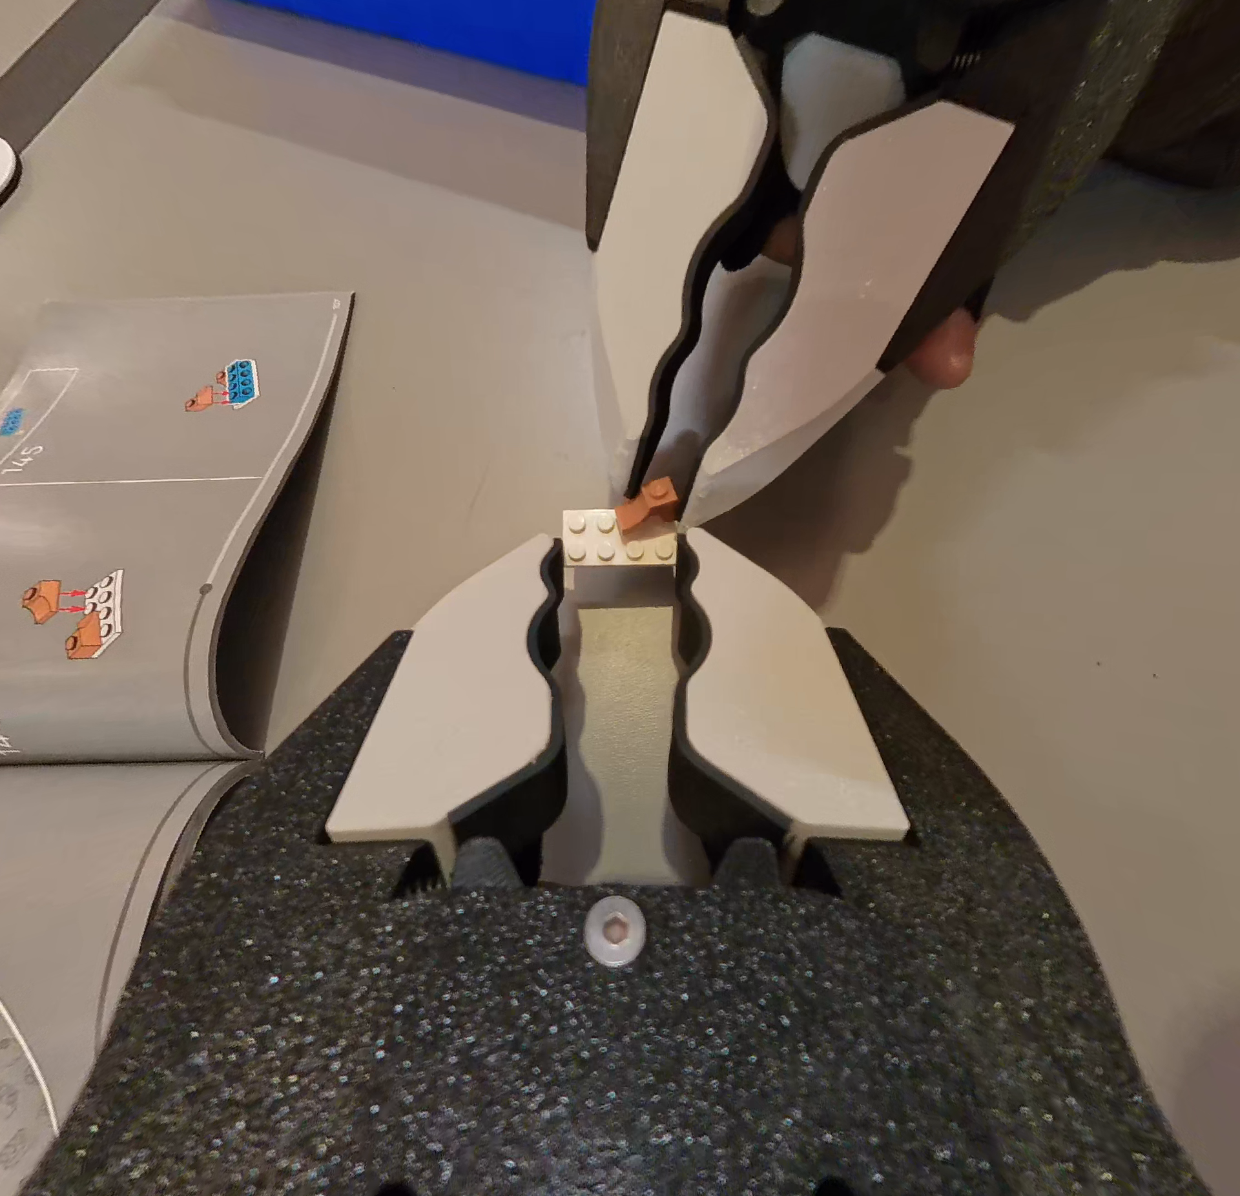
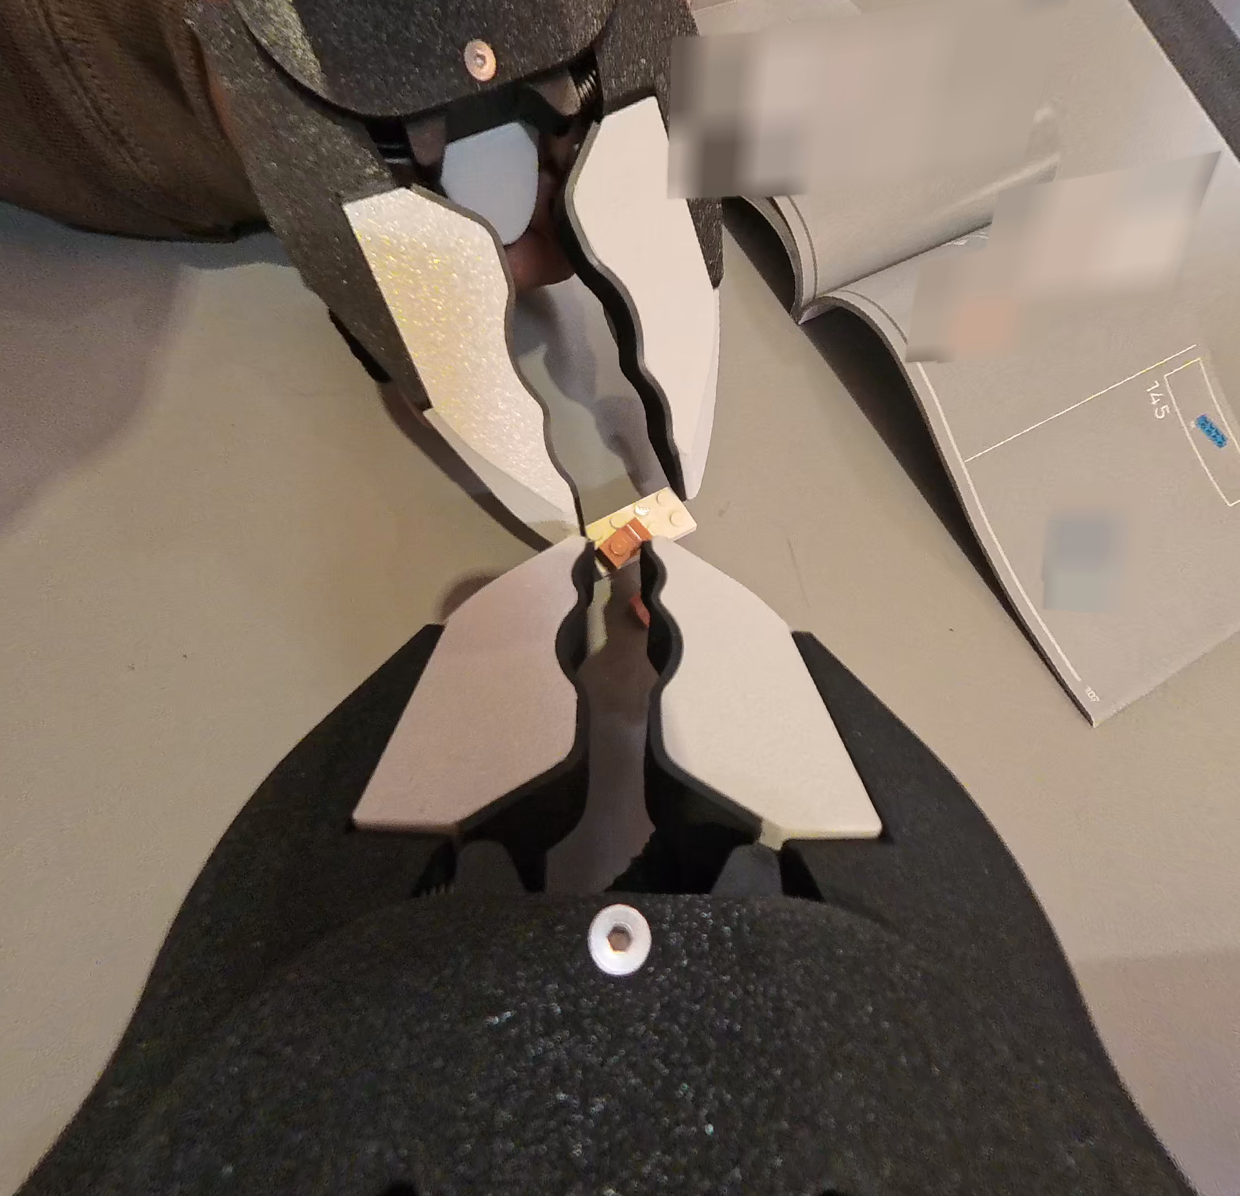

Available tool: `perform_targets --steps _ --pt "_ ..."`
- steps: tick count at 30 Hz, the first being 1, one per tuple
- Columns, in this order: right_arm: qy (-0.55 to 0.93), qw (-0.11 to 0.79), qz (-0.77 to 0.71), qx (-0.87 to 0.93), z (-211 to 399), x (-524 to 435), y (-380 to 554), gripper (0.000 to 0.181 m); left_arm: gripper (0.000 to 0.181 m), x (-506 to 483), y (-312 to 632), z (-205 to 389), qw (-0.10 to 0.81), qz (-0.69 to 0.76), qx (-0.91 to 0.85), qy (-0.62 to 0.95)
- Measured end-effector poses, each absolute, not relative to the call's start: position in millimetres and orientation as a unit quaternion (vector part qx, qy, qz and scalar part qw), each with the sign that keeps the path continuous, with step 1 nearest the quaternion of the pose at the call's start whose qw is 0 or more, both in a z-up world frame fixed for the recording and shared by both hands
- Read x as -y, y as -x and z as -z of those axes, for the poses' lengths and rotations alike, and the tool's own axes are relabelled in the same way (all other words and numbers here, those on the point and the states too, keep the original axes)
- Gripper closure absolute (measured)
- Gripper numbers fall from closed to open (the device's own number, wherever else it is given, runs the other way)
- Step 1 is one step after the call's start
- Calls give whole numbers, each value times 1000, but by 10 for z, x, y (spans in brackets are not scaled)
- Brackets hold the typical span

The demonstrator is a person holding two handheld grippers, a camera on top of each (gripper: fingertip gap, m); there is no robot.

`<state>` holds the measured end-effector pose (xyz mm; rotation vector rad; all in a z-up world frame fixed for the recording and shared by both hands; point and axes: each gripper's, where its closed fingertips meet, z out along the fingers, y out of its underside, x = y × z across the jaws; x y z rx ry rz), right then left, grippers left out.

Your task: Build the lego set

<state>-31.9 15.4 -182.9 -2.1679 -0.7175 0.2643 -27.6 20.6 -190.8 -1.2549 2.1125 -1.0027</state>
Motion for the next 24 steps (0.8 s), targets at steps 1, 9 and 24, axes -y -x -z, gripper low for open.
perform_targets --steps 1,9,24 --pt "861 409 -105 284 1830 -155 317 168 149 -208 276 1907 242 367 -772 459" --pt "861 406 -116 282 1843 -140 323 165 149 -217 273 1906 239 373 -768 463" --pt "856 416 -140 275 1789 -131 346 159 149 -218 268 1857 228 400 -753 470"
